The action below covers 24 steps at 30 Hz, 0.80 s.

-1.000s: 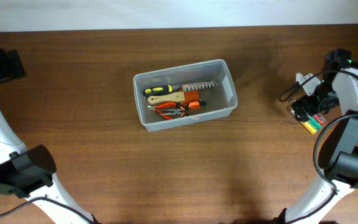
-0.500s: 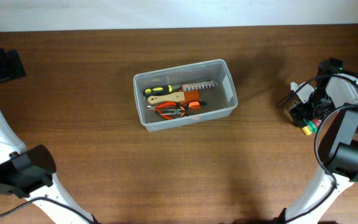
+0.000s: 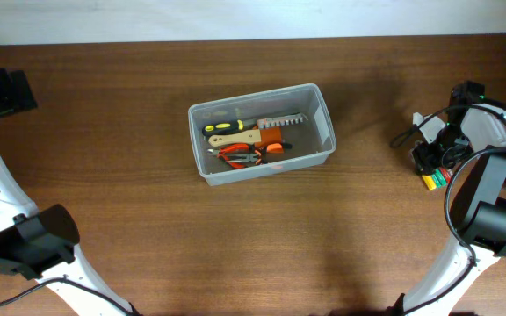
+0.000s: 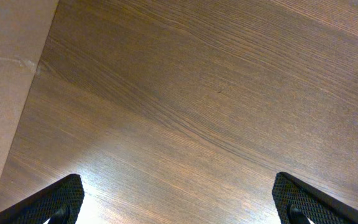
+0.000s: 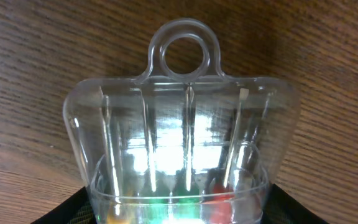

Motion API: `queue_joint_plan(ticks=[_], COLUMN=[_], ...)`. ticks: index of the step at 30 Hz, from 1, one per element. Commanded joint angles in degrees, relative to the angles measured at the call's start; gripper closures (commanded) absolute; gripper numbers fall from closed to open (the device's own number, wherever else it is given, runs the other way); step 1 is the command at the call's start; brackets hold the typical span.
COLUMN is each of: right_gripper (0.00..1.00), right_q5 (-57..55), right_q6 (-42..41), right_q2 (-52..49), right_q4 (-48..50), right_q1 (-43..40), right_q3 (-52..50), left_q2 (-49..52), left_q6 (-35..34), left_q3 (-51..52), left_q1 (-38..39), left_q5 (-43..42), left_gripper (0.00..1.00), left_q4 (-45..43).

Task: Pack container
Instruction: 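Lift the screwdriver case with right gripper and place it in the container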

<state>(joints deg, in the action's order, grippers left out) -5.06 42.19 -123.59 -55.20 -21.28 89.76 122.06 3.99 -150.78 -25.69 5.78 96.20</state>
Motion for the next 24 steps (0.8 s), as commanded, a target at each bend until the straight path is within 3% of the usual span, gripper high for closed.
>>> queue_joint_plan(ticks=[1, 4, 11, 16, 24], right_gripper=[0.39, 0.61, 0.72, 0.95, 0.96], right_q5=[2.1, 2.0, 6.9, 13.6, 13.1], right_q6=[-2.6, -8.1, -26.1, -34.1, -35.5], right_q2=[-1.4, -1.3, 1.1, 5.4, 8.8], right_q4=[0.0, 0.0, -3.4, -10.5, -19.0], right_q1=[-0.1, 0.0, 1.1, 7.6, 26.6], right_q3=[-0.7, -0.5, 4.9, 15.0, 34.3], left_q2=[0.6, 0.6, 0.6, 0.6, 0.6], left_q6=[-0.5, -0.5, -0.5, -0.5, -0.5], left_q3=[-0.1, -0.1, -0.1, -0.1, -0.1], left_q1=[-0.3, -0.3, -0.3, -0.3, -0.3], left_q5=[-0.4, -0.4, -0.4, -0.4, -0.4], left_gripper=[0.01, 0.01, 0.01, 0.01, 0.01], left_q4=[-0.1, -0.1, -0.1, -0.1, -0.1])
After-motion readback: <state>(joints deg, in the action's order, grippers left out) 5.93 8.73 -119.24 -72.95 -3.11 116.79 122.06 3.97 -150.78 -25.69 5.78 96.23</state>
